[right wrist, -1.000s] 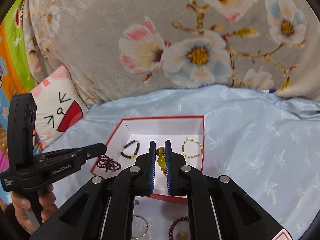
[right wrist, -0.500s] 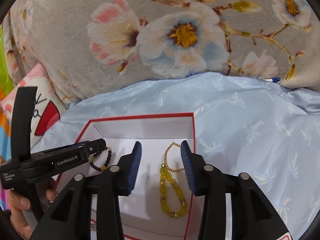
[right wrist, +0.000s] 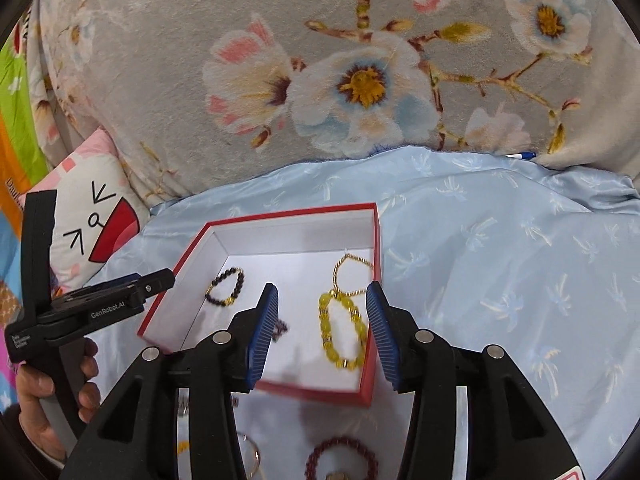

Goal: Organize jewelry
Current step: 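Move both open tools back toward the remaining jewelry, then grasp the rose-gold bangle with the left tool, then lift the rose-gold bangle with the left tool while the right tool grasps the red bead bracelet, then carry the bangle and red bracelet into the red box and open both tools, then move both open tools back toward the yellow bead bracelet and watch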

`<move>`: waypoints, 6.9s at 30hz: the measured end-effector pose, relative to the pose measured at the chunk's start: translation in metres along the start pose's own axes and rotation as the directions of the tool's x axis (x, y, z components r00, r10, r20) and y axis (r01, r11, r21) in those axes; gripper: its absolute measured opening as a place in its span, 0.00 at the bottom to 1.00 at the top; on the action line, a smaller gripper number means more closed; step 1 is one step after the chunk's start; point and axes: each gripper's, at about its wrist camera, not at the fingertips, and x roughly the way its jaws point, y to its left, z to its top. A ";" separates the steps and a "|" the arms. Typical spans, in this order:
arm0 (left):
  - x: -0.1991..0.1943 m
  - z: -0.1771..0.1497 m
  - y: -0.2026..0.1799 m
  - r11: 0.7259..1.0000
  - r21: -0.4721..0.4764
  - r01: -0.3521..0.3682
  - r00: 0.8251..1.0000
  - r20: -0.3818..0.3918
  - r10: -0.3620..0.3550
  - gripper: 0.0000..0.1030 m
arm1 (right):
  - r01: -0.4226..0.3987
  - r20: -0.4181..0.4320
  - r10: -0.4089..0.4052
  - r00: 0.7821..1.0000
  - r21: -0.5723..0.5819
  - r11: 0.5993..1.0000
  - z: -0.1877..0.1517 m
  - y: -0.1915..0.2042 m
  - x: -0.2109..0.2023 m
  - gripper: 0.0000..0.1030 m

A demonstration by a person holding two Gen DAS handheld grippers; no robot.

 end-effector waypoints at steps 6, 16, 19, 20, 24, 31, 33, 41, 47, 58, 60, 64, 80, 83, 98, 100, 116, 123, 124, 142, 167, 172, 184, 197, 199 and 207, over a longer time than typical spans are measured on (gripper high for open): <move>-0.026 -0.037 0.005 0.999 0.008 -0.033 0.999 0.004 0.033 0.63 | 0.022 -0.012 -0.022 1.000 -0.031 0.999 -0.034 0.009 -0.028 0.44; -0.036 -0.104 0.007 0.999 0.011 -0.035 0.998 -0.057 0.035 0.68 | 0.029 -0.108 -0.030 0.994 -0.010 1.000 -0.106 0.010 -0.047 0.44; -0.039 -0.123 0.005 1.000 0.008 -0.029 0.997 -0.070 0.029 0.68 | 0.041 -0.131 -0.042 0.990 -0.008 0.999 -0.123 0.010 -0.050 0.44; -0.040 -0.127 0.003 1.000 0.008 -0.025 0.997 -0.075 0.026 0.68 | 0.043 -0.139 -0.044 0.989 -0.007 0.999 -0.128 0.010 -0.051 0.44; -0.041 -0.140 -0.007 1.000 0.005 0.007 0.995 -0.098 -0.006 0.68 | 0.071 -0.159 -0.070 0.985 0.000 0.997 -0.141 0.006 -0.051 0.44; -0.034 -0.136 -0.033 0.998 0.031 0.046 0.994 -0.102 -0.042 0.68 | 0.075 -0.159 -0.069 0.985 0.029 0.997 -0.146 0.000 -0.051 0.44; -0.028 -0.133 -0.040 0.998 0.042 0.054 0.993 -0.104 -0.049 0.68 | 0.072 -0.161 -0.066 0.985 0.033 0.997 -0.146 -0.001 -0.051 0.44; -0.005 -0.127 -0.063 0.992 0.110 0.063 0.991 -0.123 -0.050 0.55 | 0.064 -0.168 -0.054 0.984 0.054 0.996 -0.147 -0.006 -0.046 0.44; -0.005 -0.127 -0.069 0.989 0.129 0.079 0.990 -0.125 -0.063 0.38 | 0.064 -0.169 -0.054 0.984 0.058 0.996 -0.146 -0.007 -0.045 0.44; -0.009 -0.128 -0.066 0.986 0.118 0.116 0.985 -0.138 -0.099 0.05 | 0.061 -0.171 -0.049 0.984 0.064 0.996 -0.145 -0.008 -0.044 0.44; -0.011 -0.128 -0.066 0.986 0.115 0.123 0.984 -0.140 -0.106 0.05 | 0.060 -0.168 -0.049 0.985 0.066 0.996 -0.146 -0.008 -0.044 0.44; -0.018 -0.130 -0.068 0.985 0.107 0.132 0.984 -0.131 -0.118 0.50 | 0.059 -0.163 -0.046 0.986 0.073 0.996 -0.146 -0.009 -0.044 0.44; -0.014 -0.148 -0.102 0.967 0.244 0.072 0.993 -0.107 -0.047 0.50 | 0.077 -0.152 -0.060 0.987 0.109 0.991 -0.144 -0.022 -0.052 0.44; -0.015 -0.146 -0.099 0.970 0.223 0.093 0.991 -0.112 -0.069 0.50 | 0.076 -0.156 -0.059 0.986 0.100 0.992 -0.143 -0.020 -0.049 0.44; -0.059 -0.124 -0.048 0.992 0.095 0.079 0.997 -0.022 -0.078 0.50 | 0.115 -0.157 -0.104 0.982 0.066 0.991 -0.121 -0.018 -0.028 0.44; -0.059 -0.125 -0.040 0.994 0.078 0.071 0.997 -0.022 -0.070 0.50 | 0.129 -0.156 -0.116 0.981 0.072 0.989 -0.116 -0.021 -0.024 0.41; -0.056 -0.130 -0.028 0.996 0.046 0.078 0.996 -0.042 -0.077 0.50 | 0.170 -0.208 -0.169 0.963 -0.014 0.985 -0.117 -0.011 0.000 0.12; -0.064 -0.124 -0.026 0.996 0.040 0.084 0.996 -0.026 -0.083 0.50 | 0.102 -0.143 -0.100 0.985 0.008 0.995 -0.099 0.001 -0.025 0.12; -0.066 -0.122 -0.026 0.996 0.037 0.087 0.996 -0.024 -0.086 0.50 | 0.090 -0.132 -0.088 0.987 0.011 0.996 -0.095 0.003 -0.030 0.12; -0.085 -0.059 -0.024 0.992 0.083 0.091 0.993 0.062 -0.096 0.50 | -0.023 -0.014 0.022 1.000 -0.040 0.999 -0.021 0.039 -0.058 0.12; 0.050 0.038 -0.049 0.993 0.120 0.010 1.000 0.022 -0.013 0.50 | -0.040 -0.084 0.039 0.996 -0.012 0.999 0.052 0.036 0.084 0.12; 0.068 0.037 -0.052 0.993 0.122 0.006 1.000 0.002 -0.007 0.50 | -0.015 -0.102 0.015 0.995 -0.007 1.000 0.051 0.028 0.104 0.12; 0.080 0.037 -0.054 0.995 0.096 -0.020 1.000 -0.013 0.021 0.72 | -0.005 -0.108 0.004 0.994 -0.002 1.000 0.057 0.024 0.115 0.18; 0.026 0.019 -0.029 0.998 0.051 -0.021 0.999 0.033 0.019 0.74 | 0.010 -0.039 -0.011 0.999 -0.025 1.000 0.042 0.026 0.052 0.40; 0.013 0.010 -0.026 0.998 0.053 -0.021 0.999 0.041 0.019 0.74 | 0.018 -0.030 -0.020 0.999 -0.038 0.999 0.031 0.027 0.037 0.41; -0.032 -0.046 -0.023 0.995 0.101 -0.028 0.999 0.027 0.026 0.75 | 0.043 -0.061 -0.046 0.997 -0.054 0.998 -0.022 0.025 -0.007 0.44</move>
